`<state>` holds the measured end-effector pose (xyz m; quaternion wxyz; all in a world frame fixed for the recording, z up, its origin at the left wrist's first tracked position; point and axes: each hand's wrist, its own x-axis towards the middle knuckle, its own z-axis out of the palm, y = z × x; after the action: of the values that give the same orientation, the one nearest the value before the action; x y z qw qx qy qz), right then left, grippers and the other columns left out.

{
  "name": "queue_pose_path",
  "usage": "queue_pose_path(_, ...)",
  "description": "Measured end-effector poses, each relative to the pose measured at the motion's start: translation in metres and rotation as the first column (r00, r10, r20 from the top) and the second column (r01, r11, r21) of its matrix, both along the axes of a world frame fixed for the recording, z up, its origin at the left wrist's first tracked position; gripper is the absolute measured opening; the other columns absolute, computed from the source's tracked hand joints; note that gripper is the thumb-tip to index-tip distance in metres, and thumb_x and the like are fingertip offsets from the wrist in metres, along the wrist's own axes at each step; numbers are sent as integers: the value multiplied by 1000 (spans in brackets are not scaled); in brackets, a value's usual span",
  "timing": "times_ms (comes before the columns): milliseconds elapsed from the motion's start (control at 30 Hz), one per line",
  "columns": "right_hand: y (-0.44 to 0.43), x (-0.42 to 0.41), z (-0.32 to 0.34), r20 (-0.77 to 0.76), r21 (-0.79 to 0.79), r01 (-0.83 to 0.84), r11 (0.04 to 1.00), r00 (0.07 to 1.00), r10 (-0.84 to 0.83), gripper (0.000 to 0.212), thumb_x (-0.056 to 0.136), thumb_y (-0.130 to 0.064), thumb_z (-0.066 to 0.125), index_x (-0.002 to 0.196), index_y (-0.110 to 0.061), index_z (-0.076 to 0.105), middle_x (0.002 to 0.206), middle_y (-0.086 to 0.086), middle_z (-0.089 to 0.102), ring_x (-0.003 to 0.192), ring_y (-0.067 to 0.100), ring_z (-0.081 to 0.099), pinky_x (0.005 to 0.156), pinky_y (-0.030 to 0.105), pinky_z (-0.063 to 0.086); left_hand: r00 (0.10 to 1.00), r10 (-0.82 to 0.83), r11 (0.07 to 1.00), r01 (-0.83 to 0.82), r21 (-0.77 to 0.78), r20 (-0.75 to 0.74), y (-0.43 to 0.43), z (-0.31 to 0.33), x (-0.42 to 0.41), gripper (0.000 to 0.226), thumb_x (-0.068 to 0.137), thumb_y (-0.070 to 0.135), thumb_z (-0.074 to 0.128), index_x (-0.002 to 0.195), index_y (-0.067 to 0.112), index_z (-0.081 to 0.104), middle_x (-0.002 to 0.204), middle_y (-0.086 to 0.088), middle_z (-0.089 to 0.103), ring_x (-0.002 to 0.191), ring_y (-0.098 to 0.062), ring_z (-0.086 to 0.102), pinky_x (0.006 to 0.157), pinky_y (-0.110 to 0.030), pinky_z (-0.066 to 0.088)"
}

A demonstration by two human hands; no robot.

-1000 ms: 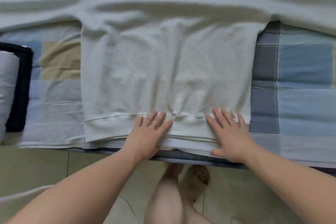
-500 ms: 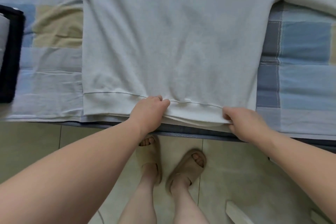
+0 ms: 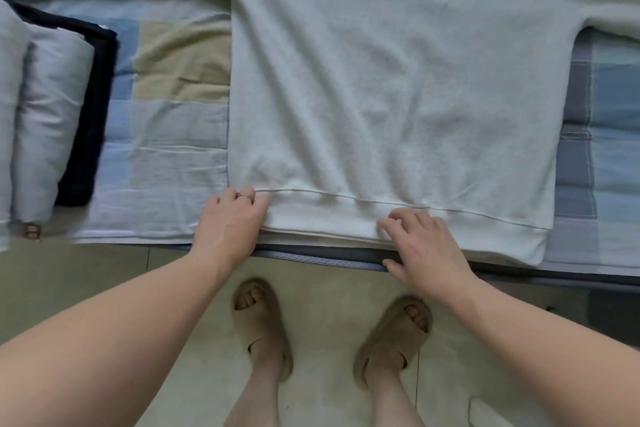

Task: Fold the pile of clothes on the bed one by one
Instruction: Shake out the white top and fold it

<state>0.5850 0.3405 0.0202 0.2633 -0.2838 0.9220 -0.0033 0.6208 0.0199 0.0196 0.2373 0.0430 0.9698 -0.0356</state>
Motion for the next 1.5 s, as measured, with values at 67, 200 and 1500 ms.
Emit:
queue_pose_path(67,-27,5,-4,-16,70,27,997,1000,-26,49,60,-20,81,104,-20,58,105,4,56,92,32,56,68,40,45,998,-52,996,49,75,47,-14,0,1,40,62,-8,64,95,12,57,91,-10,58,82,-35,54,64,-36,25)
queue_pose_path(200,-51,-1,-1,-20,75,152,986,988,-151,28,71,-1,66,84,-14,45,85,8,51,75,35,52,54,36,28,978,-161,982,144,126,136,-24,11,1,31,82,1,51,109,17,55,108,-6,55,103,-31,55,71,-35,27)
queue_pose_path(1500,-436,-266,120,375,-128,334,934,888,-266,51,97,-28,57,146,-31,45,136,-8,59,127,14,54,104,29,42,850,491,840,-520,157,191,-399,129,-291,46,97,24,49,143,25,46,148,-5,45,135,-30,40,109,-43,37)
